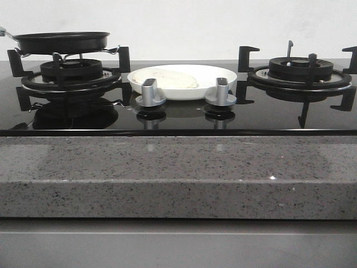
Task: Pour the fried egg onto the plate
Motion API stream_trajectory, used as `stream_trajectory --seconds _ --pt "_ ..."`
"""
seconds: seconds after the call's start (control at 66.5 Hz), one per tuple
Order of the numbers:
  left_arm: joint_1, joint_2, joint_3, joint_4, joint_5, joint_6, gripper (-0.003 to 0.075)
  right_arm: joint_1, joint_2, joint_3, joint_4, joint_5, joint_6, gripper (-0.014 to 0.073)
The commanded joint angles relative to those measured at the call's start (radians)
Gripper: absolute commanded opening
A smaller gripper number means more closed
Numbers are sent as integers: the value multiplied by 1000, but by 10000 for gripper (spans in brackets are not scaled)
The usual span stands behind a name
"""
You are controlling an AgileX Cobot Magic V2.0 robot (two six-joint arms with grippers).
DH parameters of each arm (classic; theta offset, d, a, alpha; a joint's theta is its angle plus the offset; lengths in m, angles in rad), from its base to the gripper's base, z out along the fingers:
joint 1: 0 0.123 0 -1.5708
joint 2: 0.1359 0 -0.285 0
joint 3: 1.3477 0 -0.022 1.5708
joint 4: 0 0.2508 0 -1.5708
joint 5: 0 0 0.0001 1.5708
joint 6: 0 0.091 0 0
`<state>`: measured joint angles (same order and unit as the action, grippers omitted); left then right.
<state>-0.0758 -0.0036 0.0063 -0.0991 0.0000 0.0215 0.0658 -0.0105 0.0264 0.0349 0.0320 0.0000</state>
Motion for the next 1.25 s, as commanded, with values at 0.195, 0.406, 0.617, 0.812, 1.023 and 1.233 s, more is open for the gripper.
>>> stream_trajectory --seconds 0.195,0.406,0.617,0.812,1.023,1.233 --pt "-6 -14 4 0 -82 -8 -20 -2 -19 -8 -27 -124 39 -60" --pt "-6 -14 4 0 -82 -8 -20 -2 -19 -8 -27 -124 39 -60" --pt "-6 -14 4 0 -82 -8 -20 -2 -19 -8 -27 -124 39 -60" --pt "-6 -14 4 0 -82 -8 -20 -39 -19 -8 -27 -123 39 -60" --pt "-6 -14 4 0 -82 -8 -20 -51 -19 -8 -27 -123 39 -60" --pt "-6 -14 4 0 -82 -8 -20 -51 -19 -8 -27 -123 39 -60"
